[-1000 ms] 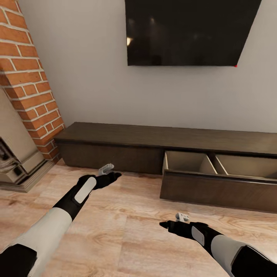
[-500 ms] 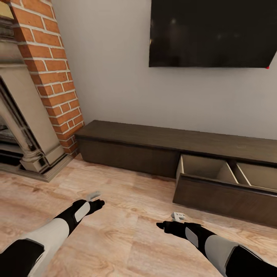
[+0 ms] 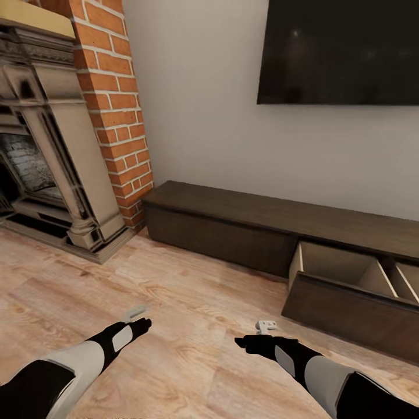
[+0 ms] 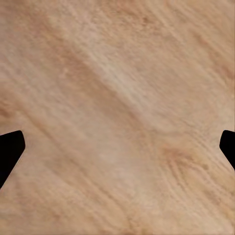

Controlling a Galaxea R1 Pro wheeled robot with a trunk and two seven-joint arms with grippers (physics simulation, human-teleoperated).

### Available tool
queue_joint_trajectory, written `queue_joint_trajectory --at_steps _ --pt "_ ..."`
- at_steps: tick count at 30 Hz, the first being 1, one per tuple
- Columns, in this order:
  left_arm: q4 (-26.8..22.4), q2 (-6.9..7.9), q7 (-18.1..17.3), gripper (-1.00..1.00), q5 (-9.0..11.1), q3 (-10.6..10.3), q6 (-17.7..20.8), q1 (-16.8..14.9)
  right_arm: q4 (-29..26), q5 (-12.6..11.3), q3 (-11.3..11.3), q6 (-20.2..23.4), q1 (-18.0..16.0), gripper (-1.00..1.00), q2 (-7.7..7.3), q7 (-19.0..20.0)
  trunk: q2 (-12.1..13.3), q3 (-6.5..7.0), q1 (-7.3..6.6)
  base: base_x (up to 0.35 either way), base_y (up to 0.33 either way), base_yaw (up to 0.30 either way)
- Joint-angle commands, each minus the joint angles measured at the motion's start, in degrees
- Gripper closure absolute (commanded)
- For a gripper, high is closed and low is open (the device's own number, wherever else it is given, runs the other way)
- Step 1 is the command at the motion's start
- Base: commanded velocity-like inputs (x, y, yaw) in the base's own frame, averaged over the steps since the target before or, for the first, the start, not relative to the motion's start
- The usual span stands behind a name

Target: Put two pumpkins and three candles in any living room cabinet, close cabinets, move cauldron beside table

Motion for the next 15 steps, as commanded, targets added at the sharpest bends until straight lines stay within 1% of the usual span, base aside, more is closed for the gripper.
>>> queue_joint_trajectory --at_steps 1,2,4,6,7,8,12,14,15 --pt "-0.08 -0.15 0.19 -1.00 0.50 -0.46 0.14 -0.01 0.02 -0.63 0.38 0.26 -0.05 -1.00 0.01 0.14 -0.02 0.01 -0.01 0.000 0.000 0.226" --pt "-0.08 -0.21 0.15 -1.00 0.54 -0.45 0.08 -0.01 0.02 -0.64 0.38 0.27 -0.05 -1.00 0.01 0.08 -0.02 0.07 -0.01 0.000 0.000 0.223" --pt "-0.06 -0.50 -0.79 -1.00 1.43 -0.43 -0.31 -0.01 0.02 -0.62 0.48 0.32 -0.04 -1.00 0.02 -1.11 -0.02 0.19 -0.01 0.000 0.000 0.217" --pt "-0.03 -0.60 -1.02 -1.00 1.62 -0.43 -0.87 -0.01 0.02 -0.57 0.54 0.32 -0.05 -1.00 0.02 -1.63 -0.02 0.32 -0.01 0.000 0.000 0.215" --pt "-0.01 -0.69 -1.17 -1.00 1.70 -0.43 -1.80 -0.01 0.04 -0.52 0.58 0.32 -0.06 -1.00 0.03 -2.19 -0.02 0.38 -0.01 0.000 0.000 0.214" --pt "0.01 -0.85 -1.32 -1.00 1.80 -0.42 -4.02 0.08 0.05 -0.48 0.64 0.28 -0.05 -1.00 0.03 -2.96 -0.02 0.45 -0.01 0.000 0.000 0.214" --pt "0.05 -1.09 -1.40 -1.00 1.84 -0.49 -5.65 0.20 0.06 -0.42 0.84 0.28 -0.04 -1.00 0.03 -3.42 -0.02 0.70 -0.01 0.000 0.000 0.214" --pt "0.12 -1.72 -1.42 -1.00 1.86 -0.47 -6.04 0.24 0.09 -0.38 0.89 0.28 -0.04 -1.00 0.03 -3.53 -0.02 0.82 -0.01 0.000 0.000 0.221" --pt "0.18 -2.28 -1.43 -1.00 1.86 -0.46 -6.18 0.24 0.13 -0.38 0.90 0.30 -0.04 -1.00 0.03 -3.55 -0.02 0.88 -0.01 0.000 0.000 0.224"
